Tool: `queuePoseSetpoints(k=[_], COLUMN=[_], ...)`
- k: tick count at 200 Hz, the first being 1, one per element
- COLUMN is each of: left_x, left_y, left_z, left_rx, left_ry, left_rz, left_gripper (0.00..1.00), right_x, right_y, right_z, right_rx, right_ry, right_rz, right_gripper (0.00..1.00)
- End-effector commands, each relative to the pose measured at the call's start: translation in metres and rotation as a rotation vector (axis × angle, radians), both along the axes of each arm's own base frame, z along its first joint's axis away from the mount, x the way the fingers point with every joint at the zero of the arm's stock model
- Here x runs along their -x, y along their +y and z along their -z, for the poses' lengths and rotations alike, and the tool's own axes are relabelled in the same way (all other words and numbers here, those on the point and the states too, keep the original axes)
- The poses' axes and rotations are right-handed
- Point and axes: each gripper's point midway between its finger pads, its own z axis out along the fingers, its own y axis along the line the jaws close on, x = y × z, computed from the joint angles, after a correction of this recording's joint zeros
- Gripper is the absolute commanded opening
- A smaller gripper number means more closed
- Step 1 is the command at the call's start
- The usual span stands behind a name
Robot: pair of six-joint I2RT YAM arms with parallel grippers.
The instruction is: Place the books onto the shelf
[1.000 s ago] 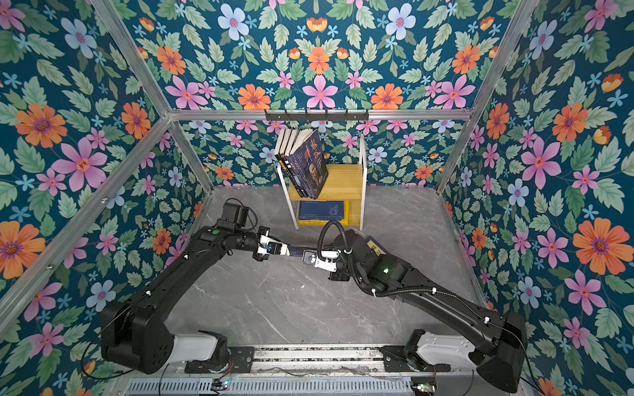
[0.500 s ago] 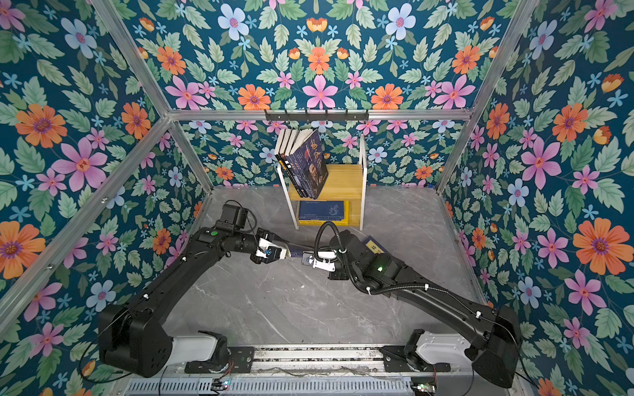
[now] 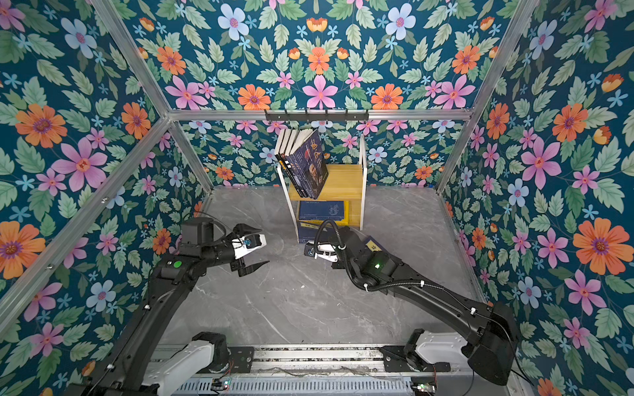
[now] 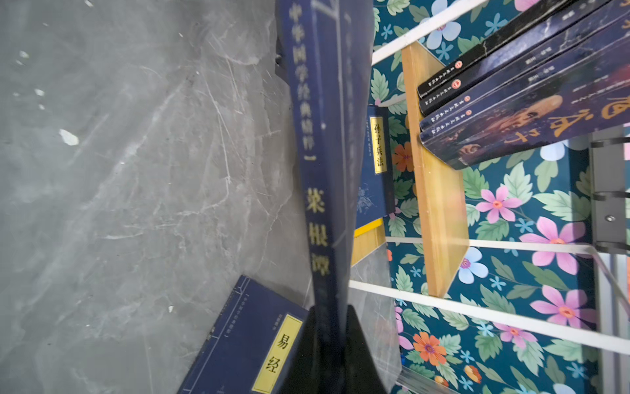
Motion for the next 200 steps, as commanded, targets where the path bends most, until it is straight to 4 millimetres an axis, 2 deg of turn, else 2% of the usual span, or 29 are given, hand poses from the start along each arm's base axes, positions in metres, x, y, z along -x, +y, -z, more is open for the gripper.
queuePoseSetpoints(k=[1, 29, 60, 92, 142, 165, 200], left_x=[0.002, -0.004, -0.009, -0.011, -0.008, -0.007, -0.007], left_y=[0.006, 0.022, 0.028, 0.028, 0.023, 0.022, 0.021], left_z=[-0.001, 0.02, 0.037, 0.043, 0.05, 0.05, 0.052], left_rx=[0.212, 0.311, 0.373, 0.399, 0.415, 0.418, 0.417], left_ry=[0.223, 0.312, 0.358, 0.378, 0.39, 0.398, 0.394], left_rz=[-0.192, -0.32, -0.38, -0.393, -0.374, -0.373, -0.369], left_gripper=[1.0, 1.0, 1.0, 1.0, 1.0, 1.0, 1.0], right_x=[-0.022, -0.035, -0.048, -0.063, -0.091, -0.101, -0.113], right_y=[0.0, 0.004, 0.014, 0.022, 0.037, 0.04, 0.04], right_z=[-0.025, -0.028, -0.022, -0.013, -0.011, -0.012, -0.002], right_rx=[-0.005, 0.01, 0.021, 0.021, -0.004, -0.031, -0.036], right_ry=[-0.131, -0.158, -0.142, -0.13, -0.198, -0.222, -0.232], right_rz=[0.047, 0.06, 0.053, 0.053, 0.081, 0.099, 0.122], right_gripper=[0.0, 0.0, 0.0, 0.0, 0.0, 0.0, 0.0])
